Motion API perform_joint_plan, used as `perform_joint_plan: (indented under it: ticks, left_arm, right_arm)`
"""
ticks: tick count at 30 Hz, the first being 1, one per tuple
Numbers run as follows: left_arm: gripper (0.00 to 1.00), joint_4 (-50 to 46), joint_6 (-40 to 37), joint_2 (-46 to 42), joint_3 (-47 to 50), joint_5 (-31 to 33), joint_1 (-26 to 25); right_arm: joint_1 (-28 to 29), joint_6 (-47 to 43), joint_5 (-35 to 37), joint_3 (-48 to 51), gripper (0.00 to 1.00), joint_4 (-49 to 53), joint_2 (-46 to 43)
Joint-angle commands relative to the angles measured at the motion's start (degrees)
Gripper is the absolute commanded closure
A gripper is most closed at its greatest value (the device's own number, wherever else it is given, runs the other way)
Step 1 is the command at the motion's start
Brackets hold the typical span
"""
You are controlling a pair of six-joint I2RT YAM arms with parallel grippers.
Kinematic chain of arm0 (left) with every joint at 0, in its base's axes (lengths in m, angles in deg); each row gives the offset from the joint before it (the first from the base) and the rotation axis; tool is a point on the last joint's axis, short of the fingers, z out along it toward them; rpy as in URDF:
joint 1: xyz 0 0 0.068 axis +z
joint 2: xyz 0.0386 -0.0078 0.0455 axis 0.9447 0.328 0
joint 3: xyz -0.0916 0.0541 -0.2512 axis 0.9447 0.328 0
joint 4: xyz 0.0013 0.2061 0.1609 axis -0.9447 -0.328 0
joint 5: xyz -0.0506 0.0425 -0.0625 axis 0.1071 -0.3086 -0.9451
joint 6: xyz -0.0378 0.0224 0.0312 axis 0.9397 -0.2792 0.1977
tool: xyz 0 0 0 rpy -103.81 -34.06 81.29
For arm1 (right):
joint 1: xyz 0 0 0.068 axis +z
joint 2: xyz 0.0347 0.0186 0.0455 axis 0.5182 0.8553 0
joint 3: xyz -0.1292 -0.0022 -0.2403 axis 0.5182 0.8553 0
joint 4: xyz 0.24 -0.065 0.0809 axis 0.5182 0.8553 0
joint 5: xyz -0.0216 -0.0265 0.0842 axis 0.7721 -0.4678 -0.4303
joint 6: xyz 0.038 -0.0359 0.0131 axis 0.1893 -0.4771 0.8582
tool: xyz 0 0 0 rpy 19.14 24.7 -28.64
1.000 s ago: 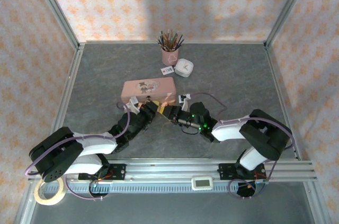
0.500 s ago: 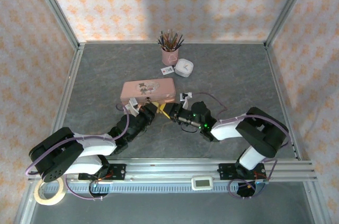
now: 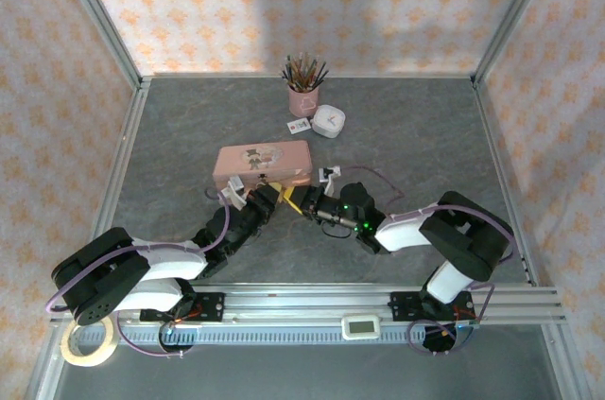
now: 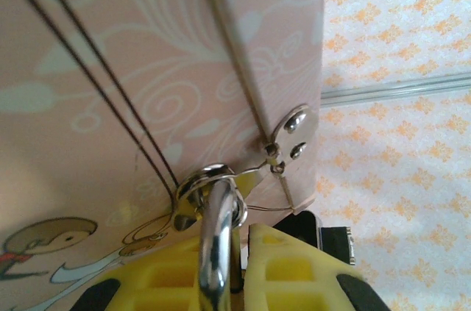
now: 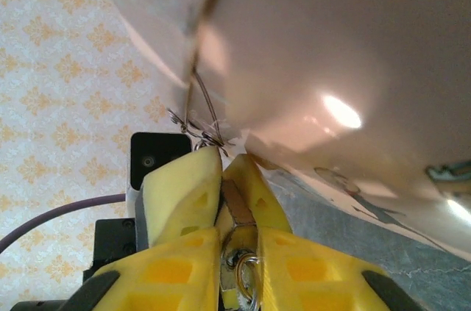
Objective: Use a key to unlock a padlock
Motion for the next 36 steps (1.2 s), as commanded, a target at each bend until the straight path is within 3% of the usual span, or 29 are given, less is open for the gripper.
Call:
perform_joint_plan:
  ticks: [1, 4, 13, 15, 19, 22, 25, 28, 32, 36]
  left_arm:
    - [1.00, 7.4, 0.0, -0.8, -0.2, 2.1, -0.4]
    - [1.00, 8.2, 0.3, -0.4, 0.0, 2.1, -0.5]
    - [1.00, 8.1, -0.2, -0.3, -0.3, 1.9, -0.5]
    - [1.00, 8.7, -1.8, 0.0, -0.1, 1.8, -0.6]
    - [1.00, 19.7, -10.0, 2.0, 3.8, 0.1, -0.4]
    - [1.00, 30.5, -17.3, 5.5, 6.8, -2.5, -0.3]
    - [1.00, 42.7, -23.8, 11.4, 8.2, -6.2, -0.3]
    - [1.00, 43.6, -26.9, 14.2, 5.4, -10.5, 0.0]
    - [1.00, 43.6, -32.6, 16.0, 3.4, -10.1, -0.2]
    - [1.00, 43.7, -35.6, 17.8, 2.4, -9.0, 0.0]
  right_arm:
    - [0.5, 0.1, -1.1, -1.3, 0.77, -2.5, 0.9]
    - [0.6, 0.3, -1.1, -1.3, 0.74, -2.5, 1.2]
    - [0.5, 2.0, -0.8, -0.6, 1.00, -5.3, 1.2]
    - [0.1, 4.8, -1.3, -0.4, 1.00, -6.6, 1.2]
    - [-2.3, 11.9, -5.1, -1.0, 1.00, -9.2, -0.6]
    - [-5.5, 14.2, -8.9, -4.7, 1.00, 0.2, -4.7]
    - [-9.0, 22.8, -14.5, -7.5, 1.00, -2.3, -5.4]
    - [-10.1, 34.8, -16.9, -10.4, 1.00, -11.1, -3.6]
    - [-10.1, 51.7, -14.2, -11.8, 1.00, -25.7, 0.4]
    - [-10.0, 55.1, -12.5, -11.6, 1.00, -28.0, 1.7]
